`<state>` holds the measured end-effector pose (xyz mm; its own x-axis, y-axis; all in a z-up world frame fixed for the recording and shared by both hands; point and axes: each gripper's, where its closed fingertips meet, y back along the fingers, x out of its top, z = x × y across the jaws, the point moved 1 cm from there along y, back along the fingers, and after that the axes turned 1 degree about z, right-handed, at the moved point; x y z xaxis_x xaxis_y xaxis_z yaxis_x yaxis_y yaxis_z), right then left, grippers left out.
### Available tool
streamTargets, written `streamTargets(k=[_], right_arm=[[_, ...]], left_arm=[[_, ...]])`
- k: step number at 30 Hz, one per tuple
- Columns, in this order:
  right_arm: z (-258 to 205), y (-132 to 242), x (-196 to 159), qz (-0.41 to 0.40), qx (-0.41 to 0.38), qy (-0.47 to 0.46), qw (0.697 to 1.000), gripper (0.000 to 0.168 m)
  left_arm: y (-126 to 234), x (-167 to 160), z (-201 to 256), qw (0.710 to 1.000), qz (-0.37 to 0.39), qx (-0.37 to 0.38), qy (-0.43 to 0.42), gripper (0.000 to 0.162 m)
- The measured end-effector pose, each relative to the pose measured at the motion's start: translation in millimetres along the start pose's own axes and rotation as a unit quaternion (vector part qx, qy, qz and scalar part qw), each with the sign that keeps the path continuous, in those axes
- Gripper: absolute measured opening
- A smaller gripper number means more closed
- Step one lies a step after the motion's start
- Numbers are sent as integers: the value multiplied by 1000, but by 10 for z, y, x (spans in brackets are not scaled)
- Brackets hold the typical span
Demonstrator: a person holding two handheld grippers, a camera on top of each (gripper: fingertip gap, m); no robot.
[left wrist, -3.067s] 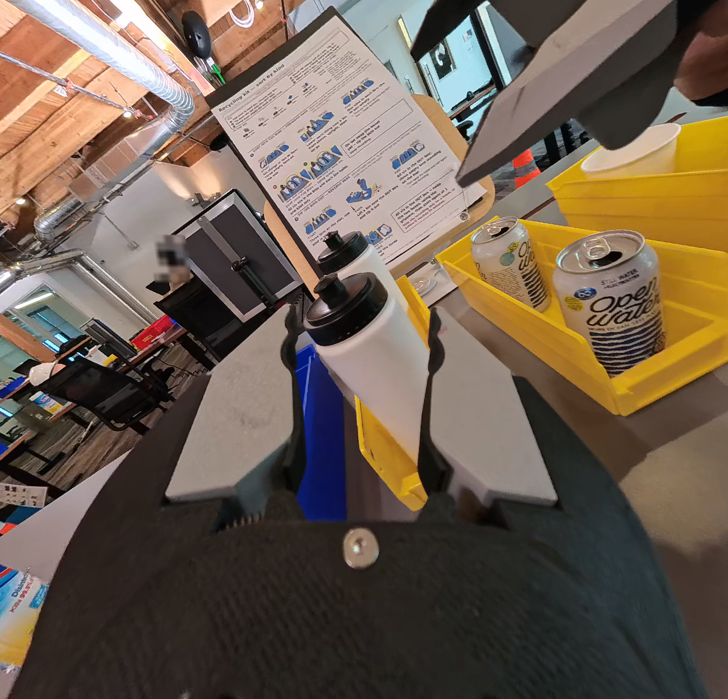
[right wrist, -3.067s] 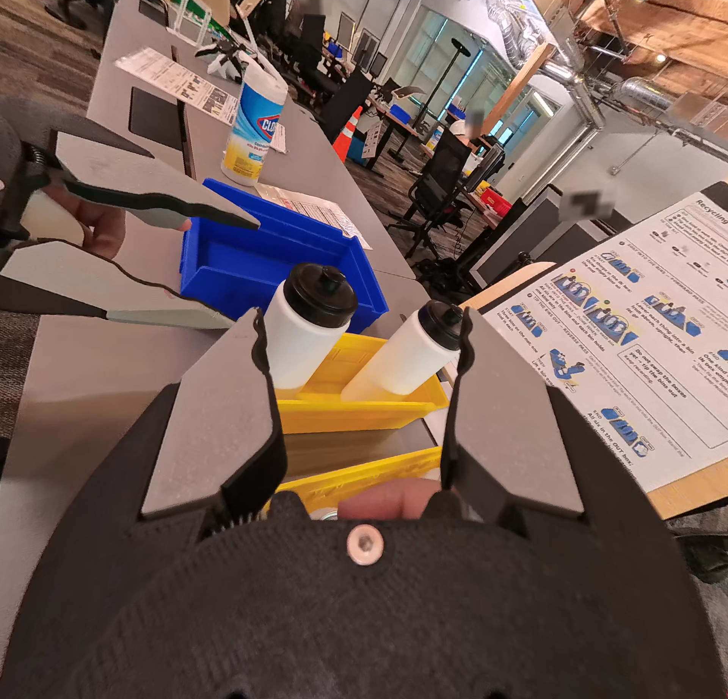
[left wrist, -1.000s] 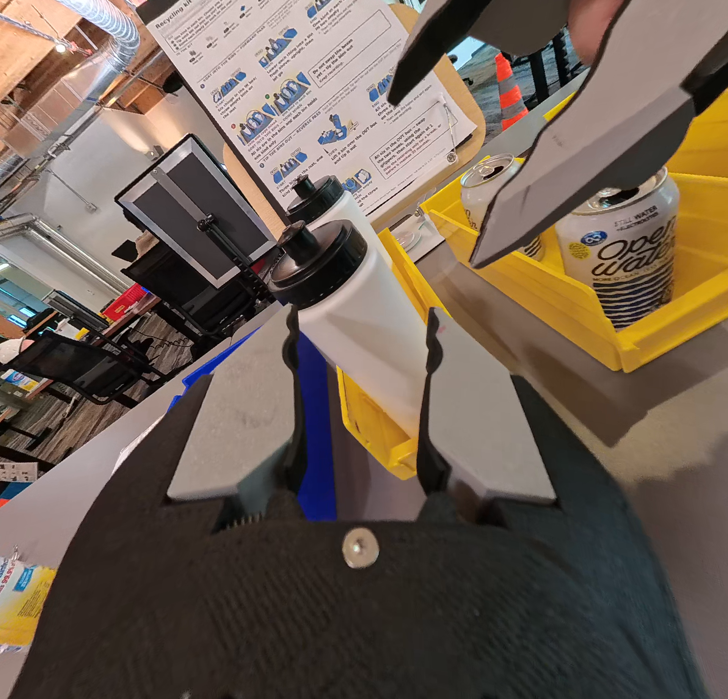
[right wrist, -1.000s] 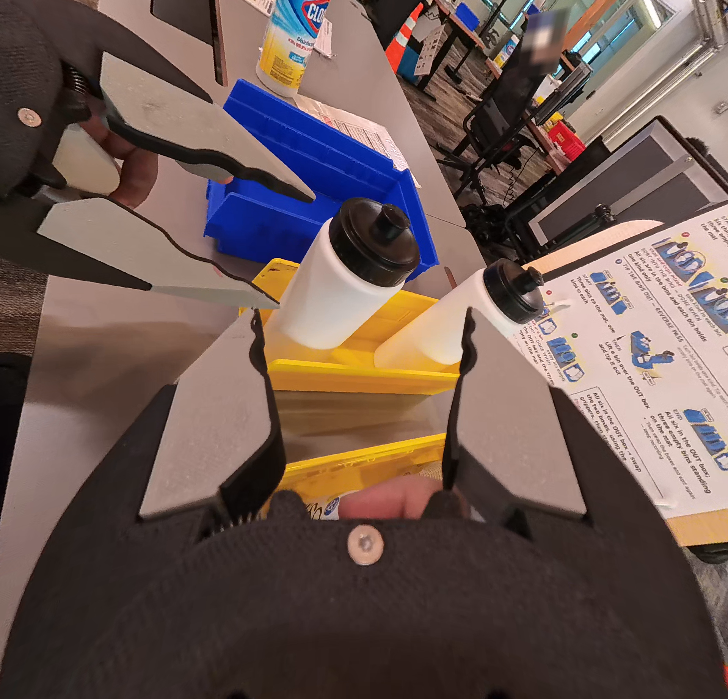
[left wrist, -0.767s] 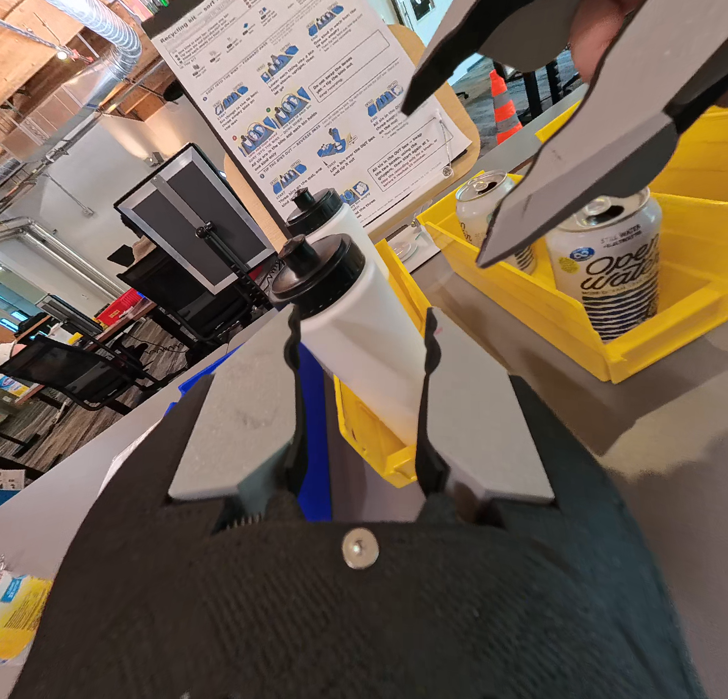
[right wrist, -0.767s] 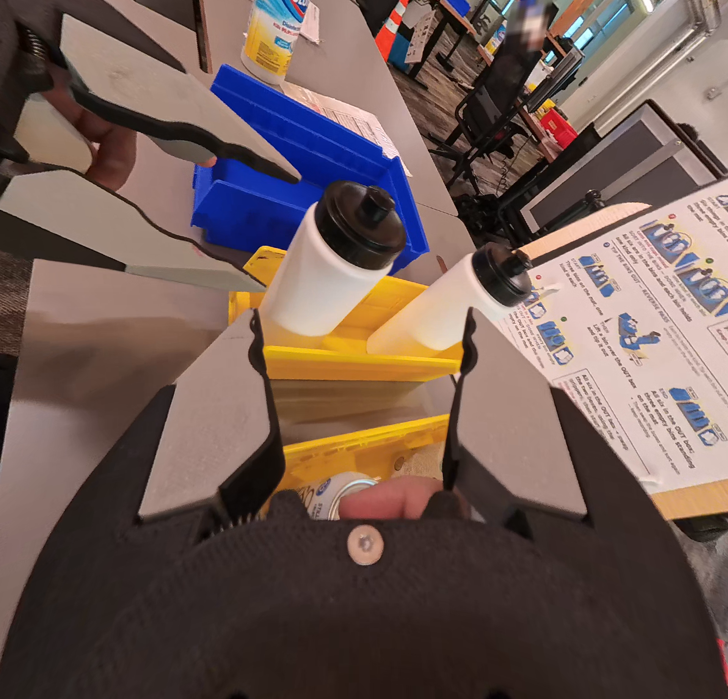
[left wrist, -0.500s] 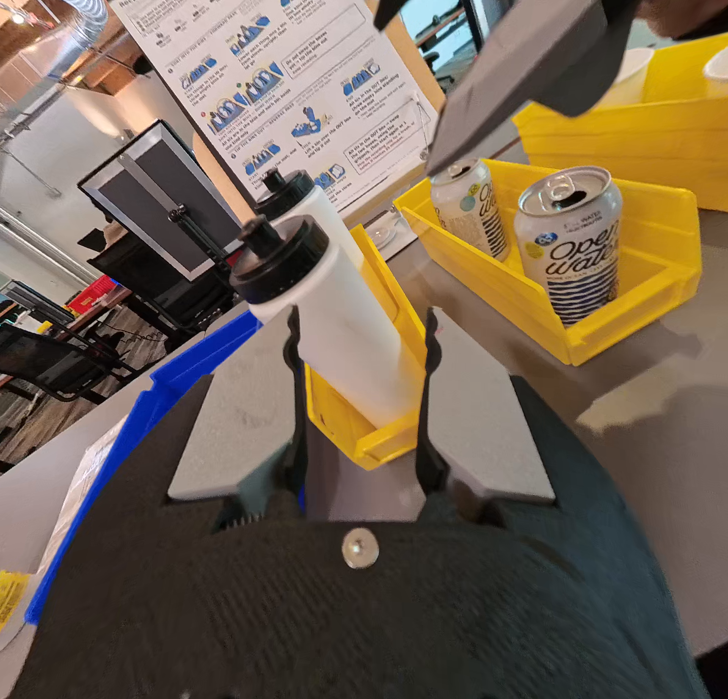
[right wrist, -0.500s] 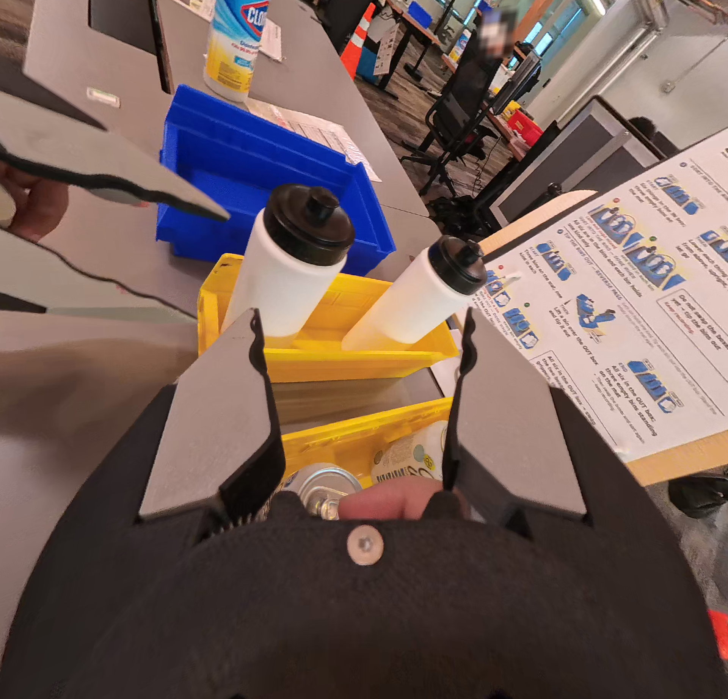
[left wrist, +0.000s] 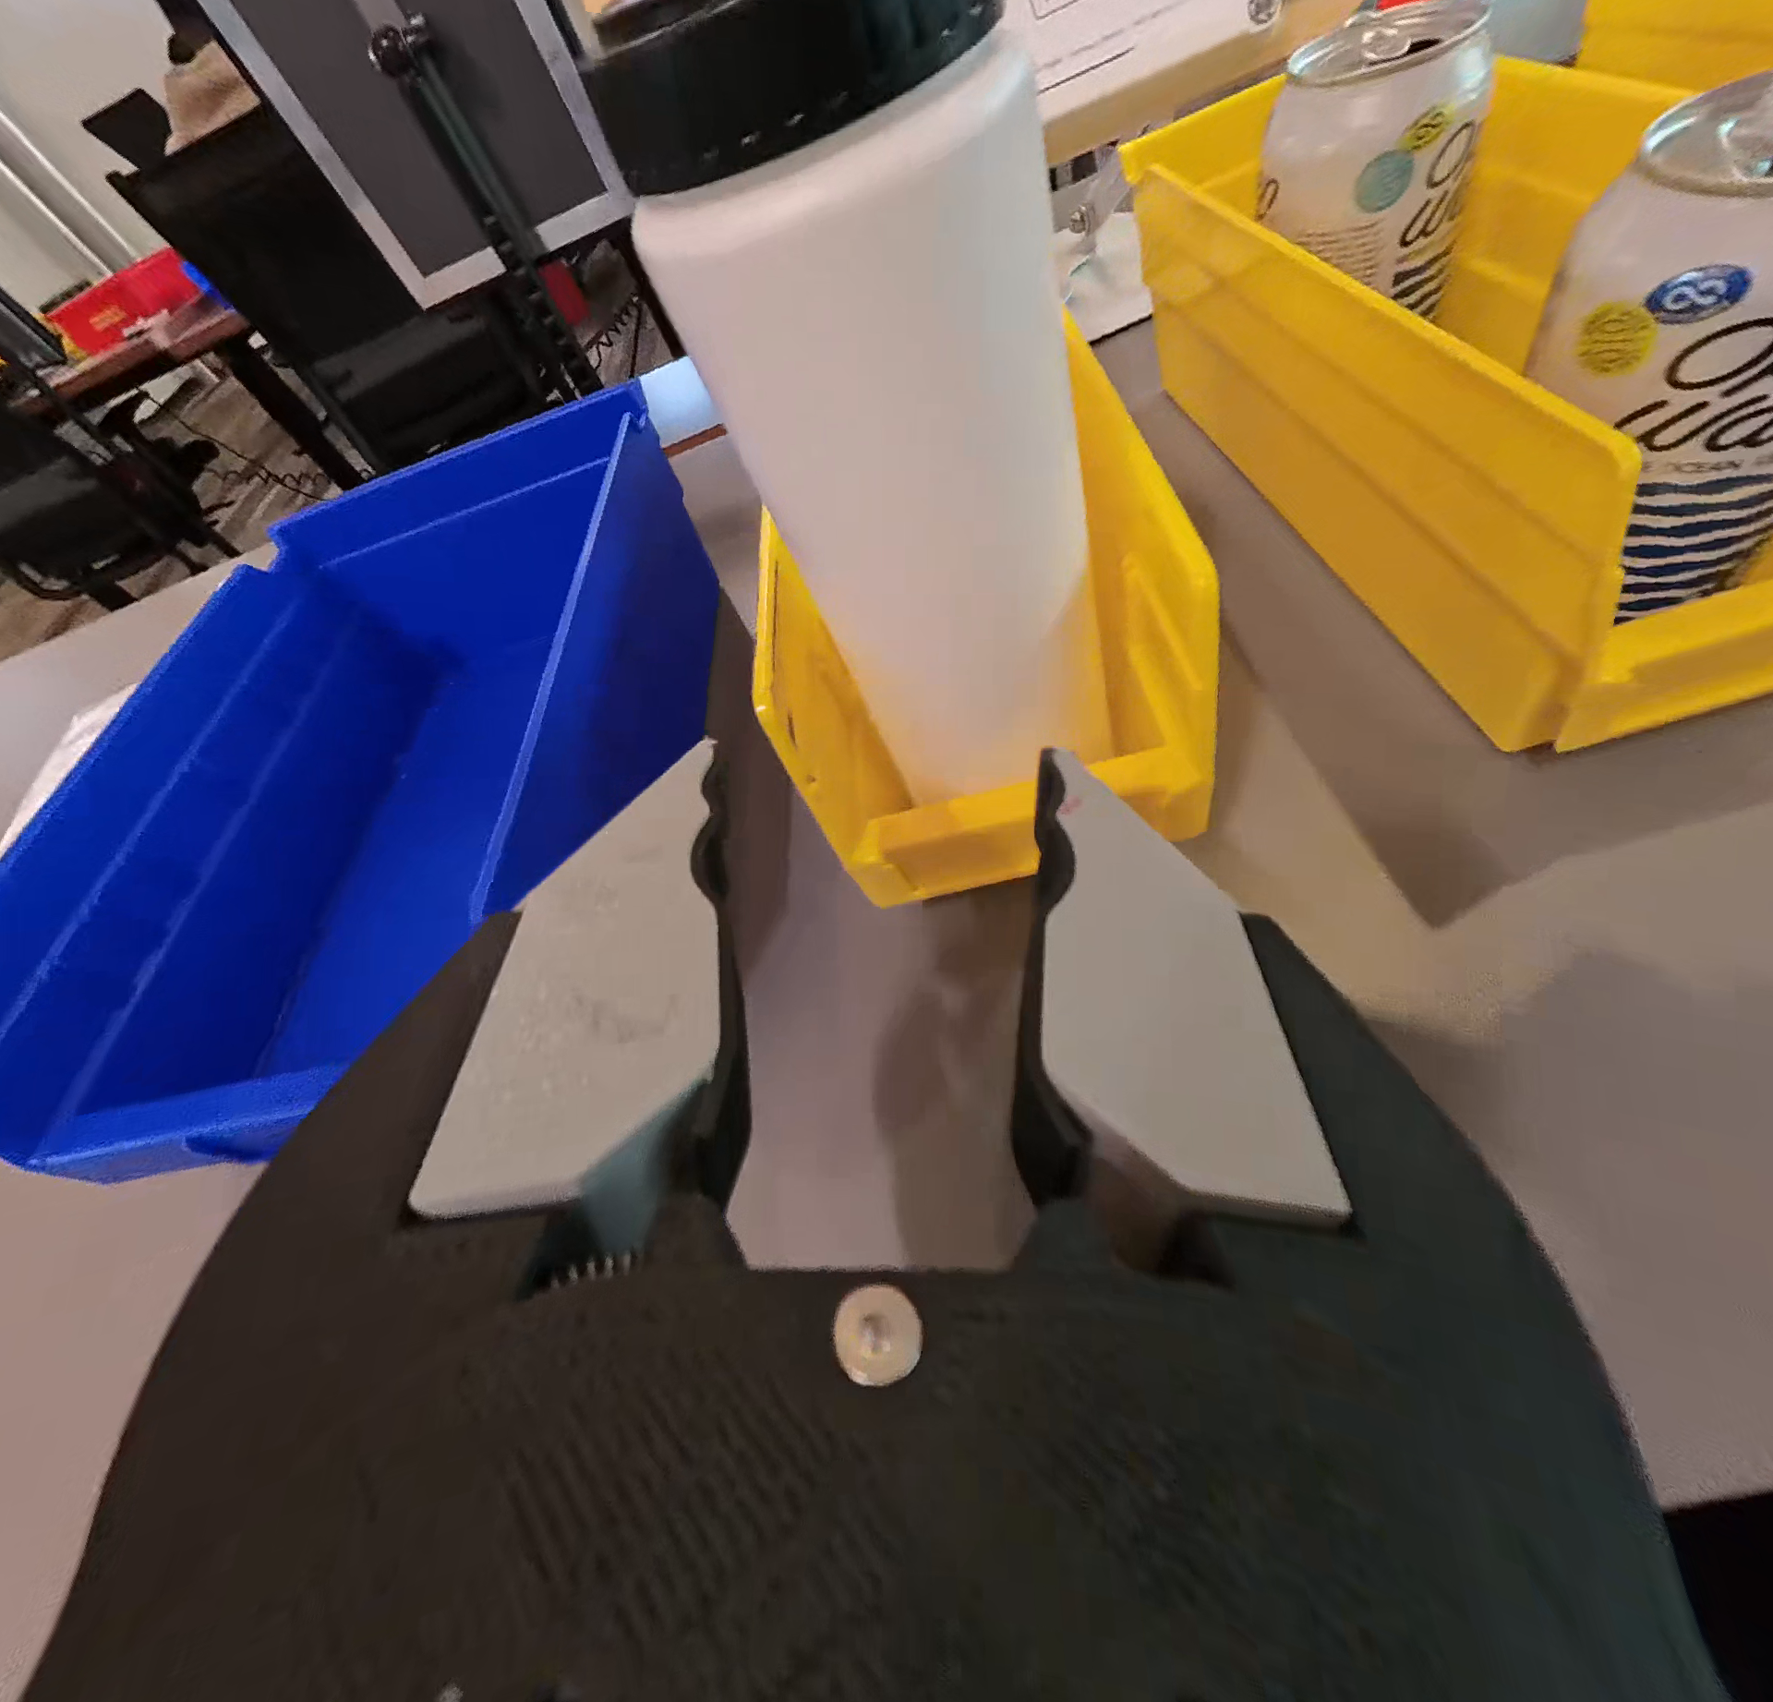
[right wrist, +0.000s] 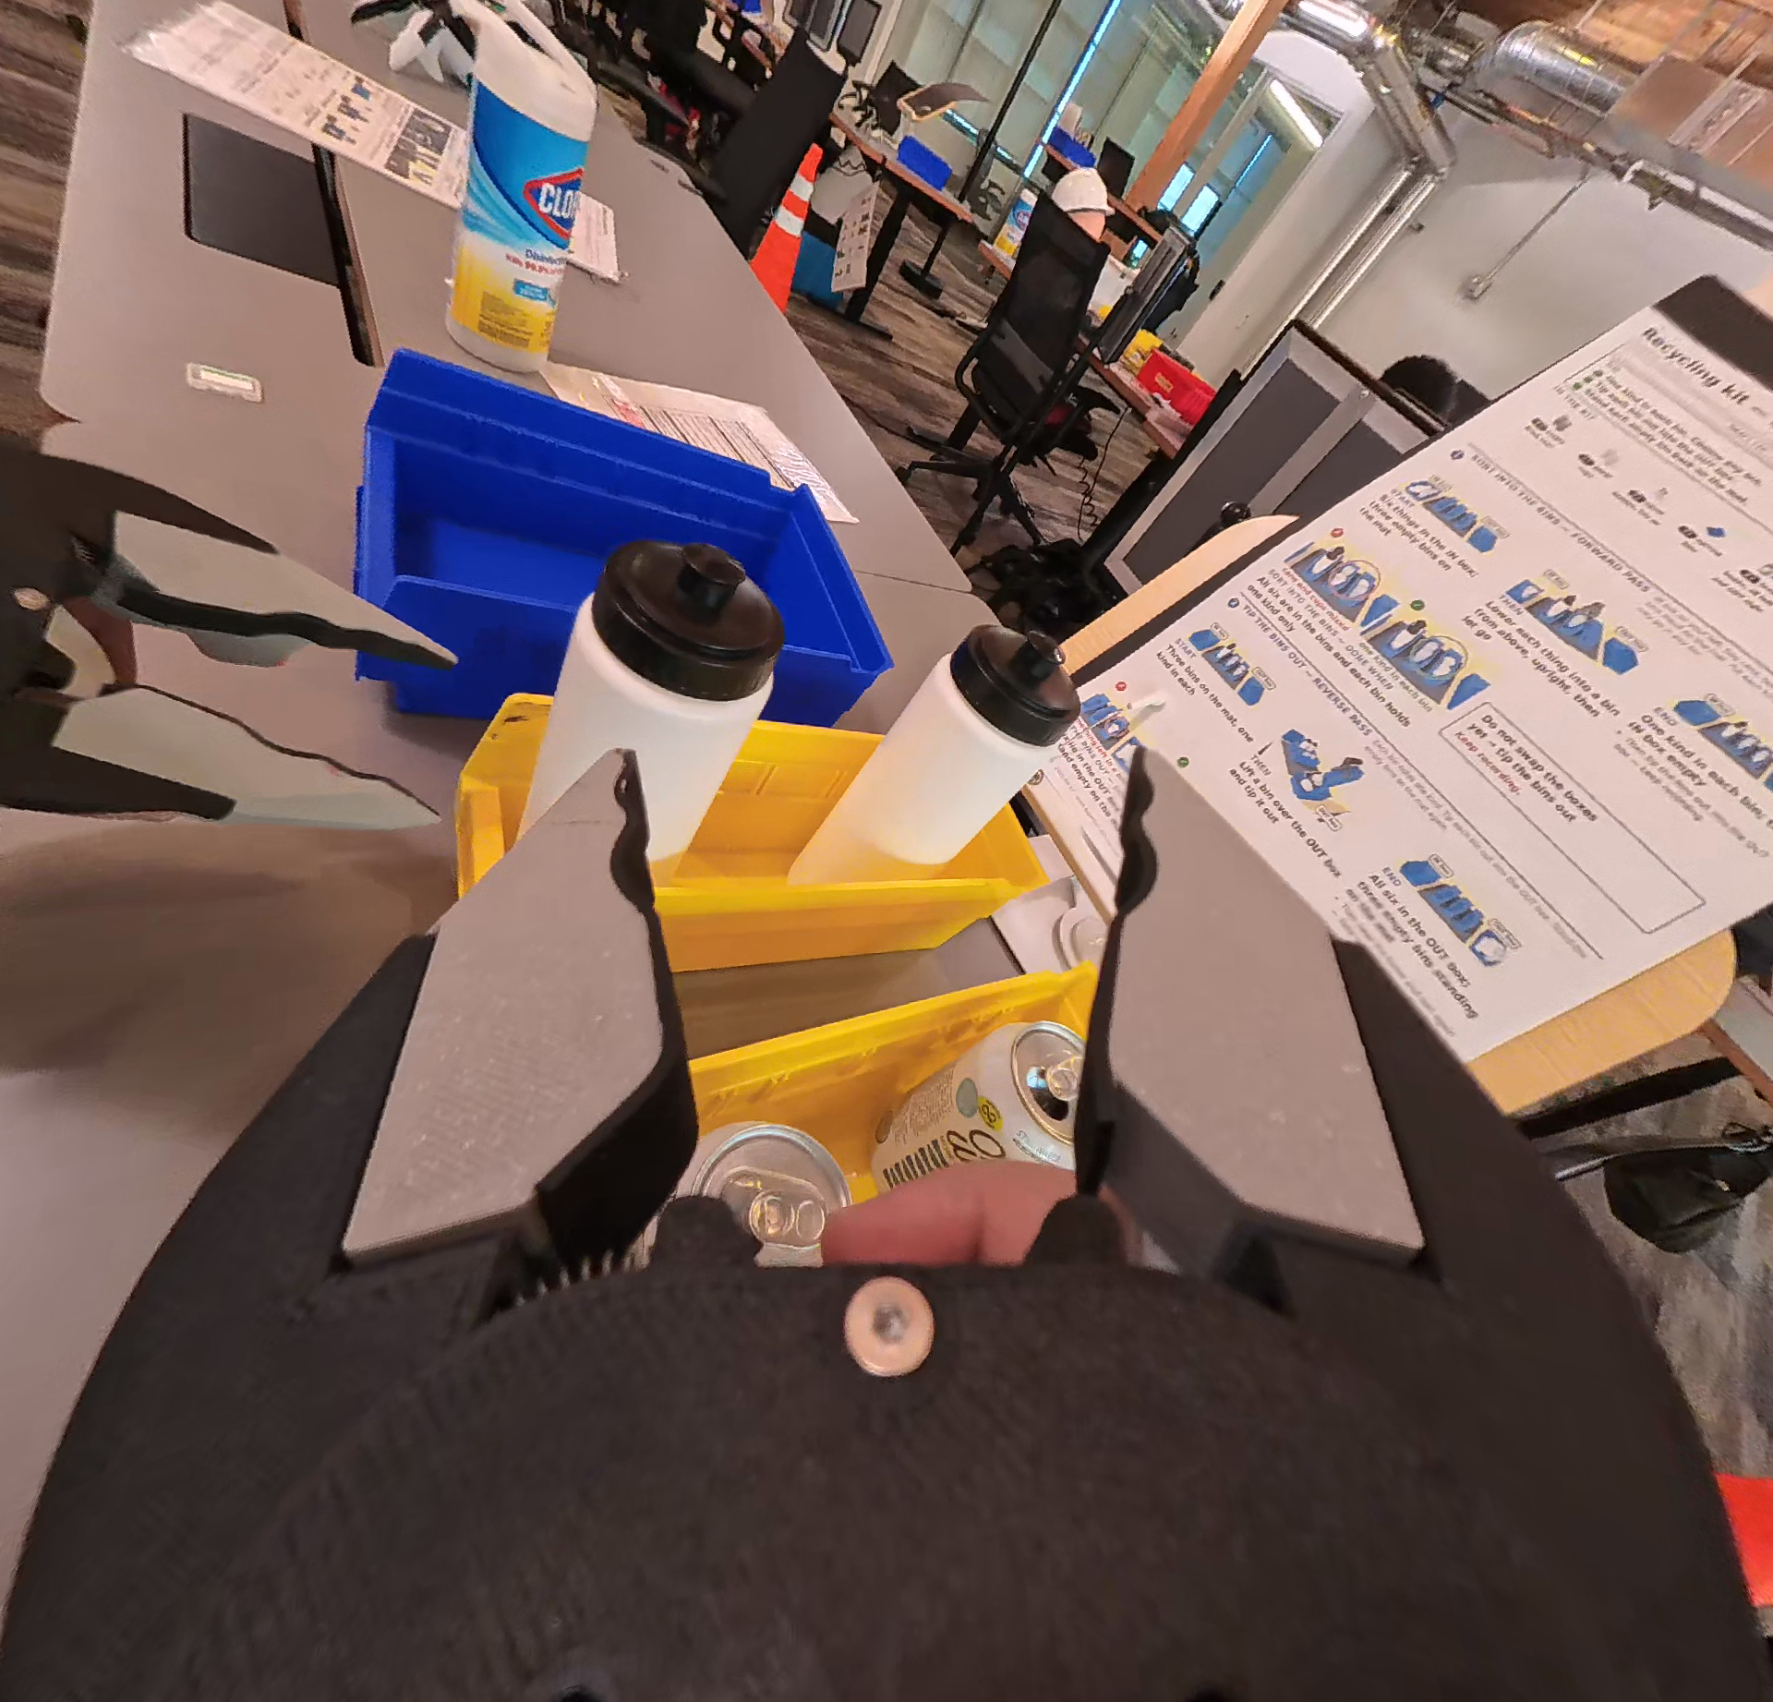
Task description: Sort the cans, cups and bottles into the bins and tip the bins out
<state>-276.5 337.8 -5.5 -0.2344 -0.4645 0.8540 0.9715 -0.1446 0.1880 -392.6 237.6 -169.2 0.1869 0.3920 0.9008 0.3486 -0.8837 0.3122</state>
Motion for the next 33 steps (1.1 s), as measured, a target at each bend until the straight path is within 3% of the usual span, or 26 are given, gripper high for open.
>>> streamTargets(k=[8,10,16,24,29,33], right_arm=[[31,93,75,18,3,-3,1000,100],[53,93,73,20,4,-11,1000,100],[66,135,76,18,-6,-6,1000,99],[-173,202,228,25,3,4,1000,99],[-362,238,-98,-14,36,-13,999,100],[-479,540,-566,-39,62,-75,994,99]], left_arm=[[-67,-176,62,998,-41,-32,39,55],[-35,-173,177,994,-57,-75,60,66],[28,138,339,995,11,-81,55,70],[-180,64,744,993,-3,-112,36,75],[-269,1,776,994,-22,-105,10,75],[-263,28,733,993,-15,-116,18,71]])
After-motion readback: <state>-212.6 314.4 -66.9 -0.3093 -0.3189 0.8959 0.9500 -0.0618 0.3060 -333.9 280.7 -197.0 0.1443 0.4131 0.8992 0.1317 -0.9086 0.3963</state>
